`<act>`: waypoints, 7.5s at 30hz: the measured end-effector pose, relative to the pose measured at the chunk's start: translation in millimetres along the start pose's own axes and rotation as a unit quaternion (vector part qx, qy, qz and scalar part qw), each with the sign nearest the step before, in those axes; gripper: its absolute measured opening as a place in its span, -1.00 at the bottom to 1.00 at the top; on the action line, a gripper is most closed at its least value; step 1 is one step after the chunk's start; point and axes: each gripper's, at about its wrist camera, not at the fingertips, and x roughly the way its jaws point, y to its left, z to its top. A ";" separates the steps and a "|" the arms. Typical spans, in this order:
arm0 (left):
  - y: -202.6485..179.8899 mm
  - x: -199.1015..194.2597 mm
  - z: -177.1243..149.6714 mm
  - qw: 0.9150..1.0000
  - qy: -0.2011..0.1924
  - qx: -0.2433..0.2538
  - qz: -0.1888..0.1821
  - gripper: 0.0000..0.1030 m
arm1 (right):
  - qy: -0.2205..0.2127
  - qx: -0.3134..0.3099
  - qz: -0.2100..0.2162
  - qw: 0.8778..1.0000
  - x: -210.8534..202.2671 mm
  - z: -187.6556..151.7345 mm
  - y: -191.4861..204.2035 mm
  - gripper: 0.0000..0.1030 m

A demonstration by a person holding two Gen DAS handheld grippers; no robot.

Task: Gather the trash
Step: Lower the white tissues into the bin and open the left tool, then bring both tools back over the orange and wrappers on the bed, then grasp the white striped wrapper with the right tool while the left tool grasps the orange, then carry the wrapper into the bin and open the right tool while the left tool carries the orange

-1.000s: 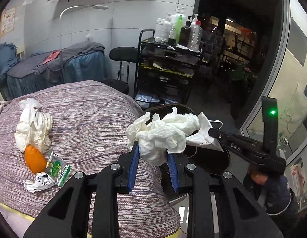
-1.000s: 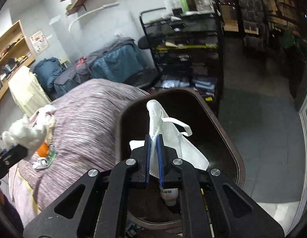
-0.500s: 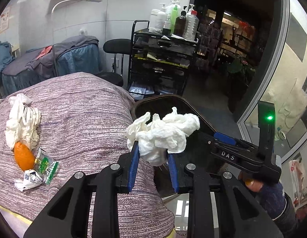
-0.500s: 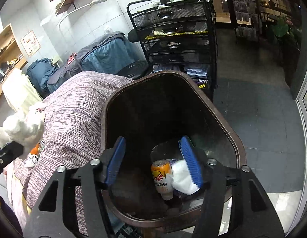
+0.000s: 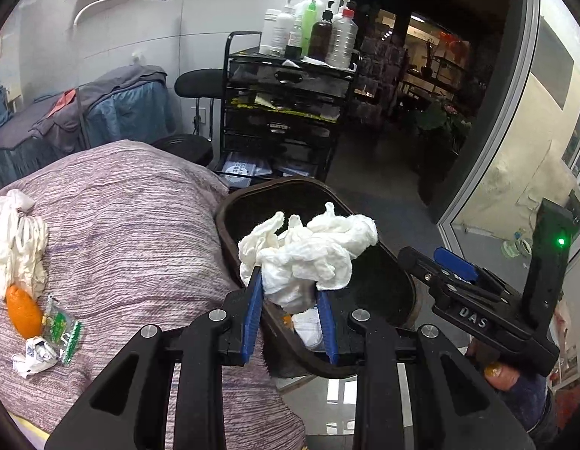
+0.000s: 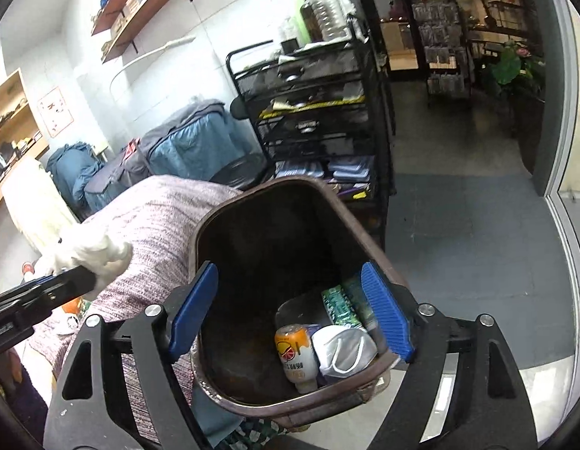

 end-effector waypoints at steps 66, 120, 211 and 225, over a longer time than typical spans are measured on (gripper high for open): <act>31.3 -96.9 -21.8 0.983 -0.144 -0.010 0.111 0.88 | -0.076 -0.010 0.014 0.997 -34.1 12.1 40.9 0.87; 273.5 -155.8 -143.0 0.952 -0.005 -0.193 0.237 0.88 | 0.340 -0.359 0.191 0.848 148.8 -124.5 415.8 -0.13; 92.3 -98.6 -43.4 0.988 -0.070 -0.116 0.069 -0.14 | 0.085 -0.039 0.050 0.994 15.0 -1.7 62.7 -0.29; 51.7 -70.8 -28.0 0.995 -0.052 -0.080 0.038 -0.14 | 0.122 0.004 0.006 0.992 71.2 2.3 20.4 -0.29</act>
